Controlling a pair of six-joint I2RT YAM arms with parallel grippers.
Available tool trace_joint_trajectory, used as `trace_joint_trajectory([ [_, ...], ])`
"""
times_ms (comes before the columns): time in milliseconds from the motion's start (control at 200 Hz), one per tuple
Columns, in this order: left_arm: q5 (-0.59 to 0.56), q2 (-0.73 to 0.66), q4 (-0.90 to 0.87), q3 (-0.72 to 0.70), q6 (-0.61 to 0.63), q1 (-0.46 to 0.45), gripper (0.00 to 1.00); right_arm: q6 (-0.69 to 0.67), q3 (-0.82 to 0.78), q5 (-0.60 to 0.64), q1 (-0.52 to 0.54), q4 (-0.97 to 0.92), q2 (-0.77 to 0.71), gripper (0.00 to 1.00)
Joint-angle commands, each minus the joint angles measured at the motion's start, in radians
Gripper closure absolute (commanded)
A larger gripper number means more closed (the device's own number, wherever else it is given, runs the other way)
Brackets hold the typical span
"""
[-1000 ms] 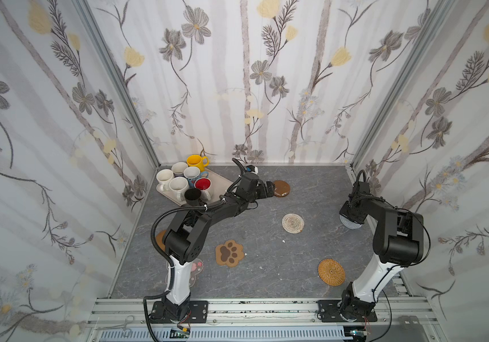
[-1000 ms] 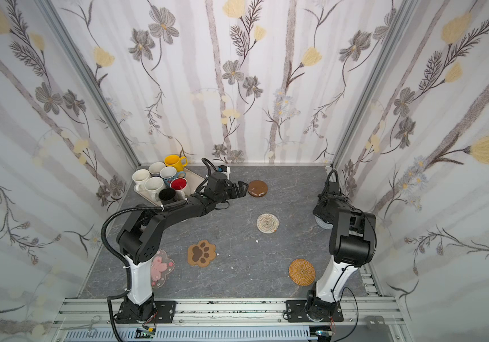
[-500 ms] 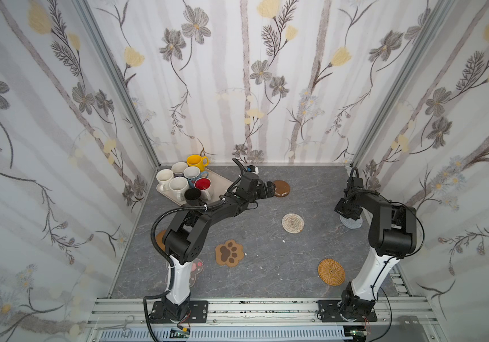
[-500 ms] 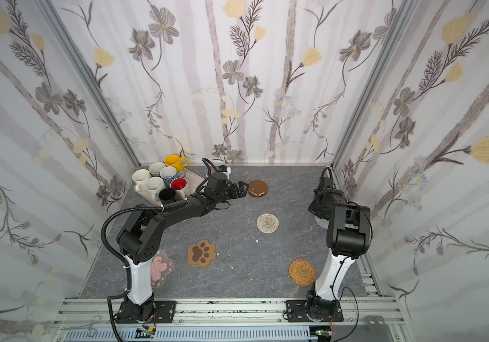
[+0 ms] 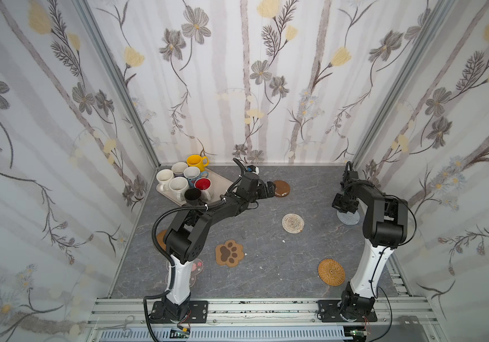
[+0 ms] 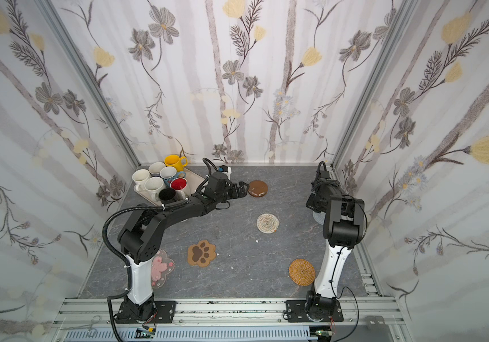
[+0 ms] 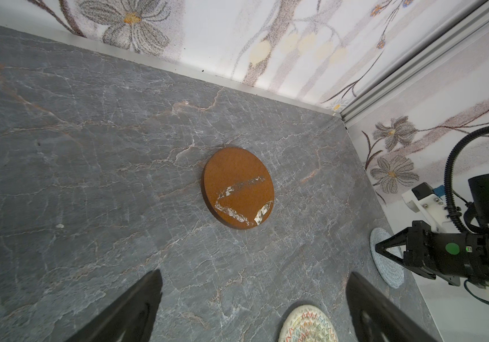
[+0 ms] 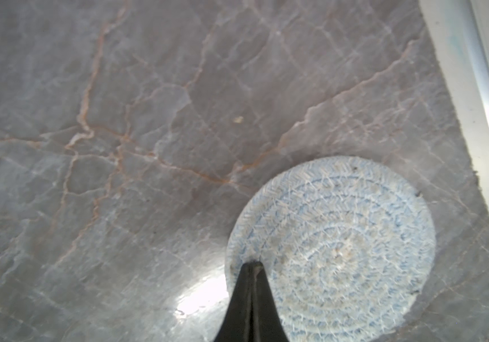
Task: Place cups on coasters
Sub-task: Move the coaster to the top-right of the table.
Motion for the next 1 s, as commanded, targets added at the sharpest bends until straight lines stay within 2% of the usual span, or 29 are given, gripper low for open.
trace_joint_trajectory([
  [0, 0.002, 0.007, 0.011, 0.012, -0.003, 0.0, 0.0, -0.021, 0.015, -0.039, 0.019, -0.05, 0.028, 1.0],
  [330, -0.002, 0.009, 0.006, 0.015, 0.0, -0.001, 0.0, -0.023, 0.076, -0.099, 0.072, -0.044, 0.071, 1.0],
  [699, -0.004, 0.031, -0.005, 0.032, 0.001, 0.001, 0.0, -0.059, 0.239, -0.116, 0.132, -0.086, 0.162, 1.0],
  [994, 0.004, 0.063, -0.012, 0.055, 0.0, 0.002, 0.0, -0.13, 0.378, -0.121, 0.137, -0.122, 0.235, 1.0],
])
